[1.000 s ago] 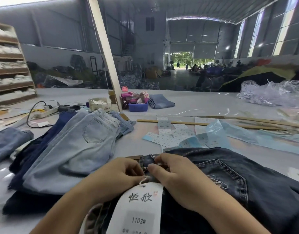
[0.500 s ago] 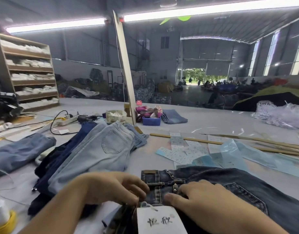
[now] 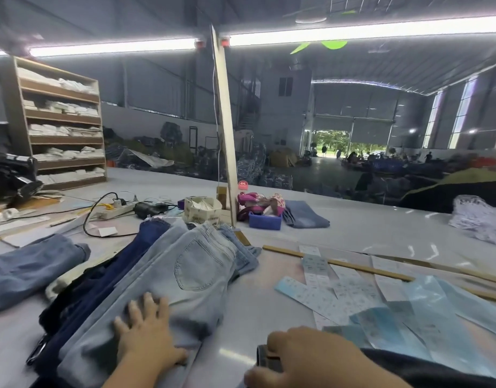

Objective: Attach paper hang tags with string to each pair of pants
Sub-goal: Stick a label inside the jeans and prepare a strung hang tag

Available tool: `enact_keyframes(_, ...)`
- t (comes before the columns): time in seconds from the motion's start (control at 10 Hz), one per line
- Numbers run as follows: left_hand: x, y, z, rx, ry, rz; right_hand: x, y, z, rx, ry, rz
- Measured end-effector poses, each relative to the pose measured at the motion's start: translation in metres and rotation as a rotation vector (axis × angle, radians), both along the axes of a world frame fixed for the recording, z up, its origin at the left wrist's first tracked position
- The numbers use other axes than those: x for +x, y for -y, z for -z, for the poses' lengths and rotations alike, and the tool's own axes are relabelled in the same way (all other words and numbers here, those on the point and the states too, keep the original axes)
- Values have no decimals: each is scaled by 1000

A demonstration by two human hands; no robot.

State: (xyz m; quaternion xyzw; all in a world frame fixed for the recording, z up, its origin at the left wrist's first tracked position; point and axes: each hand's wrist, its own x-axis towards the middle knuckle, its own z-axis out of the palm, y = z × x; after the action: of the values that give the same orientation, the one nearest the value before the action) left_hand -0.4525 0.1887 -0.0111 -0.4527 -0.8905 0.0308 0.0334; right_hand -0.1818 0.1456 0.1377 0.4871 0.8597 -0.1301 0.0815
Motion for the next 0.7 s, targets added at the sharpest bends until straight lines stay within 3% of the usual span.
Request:
enact_keyframes(0.1,-8,-7,-1,216,-83,109,-17,-28,24,-125,167,22)
enact_keyframes(0.2,-19,-9,16,533,-281,318,-23,-29,33,-124,228,27)
enact_keyframes(0.3,-28,-10,10,612,-323,387,-10,-30,41,10,69,4)
enact_keyframes(0.4,-11,-2,-7,743,-187,394,-6,-38,36,-146,-45,40)
enact_keyframes(0.5,25,14,-27,839,-93,477,-2,-34,29,-152,-354,137)
enact_keyframes(0.6,55,31,-66,1007,29,533,5,-33,31,-154,-479,197)
enact_keyframes(0.7,75,53,-124,1150,58,656,10,-32,21,-296,-918,374)
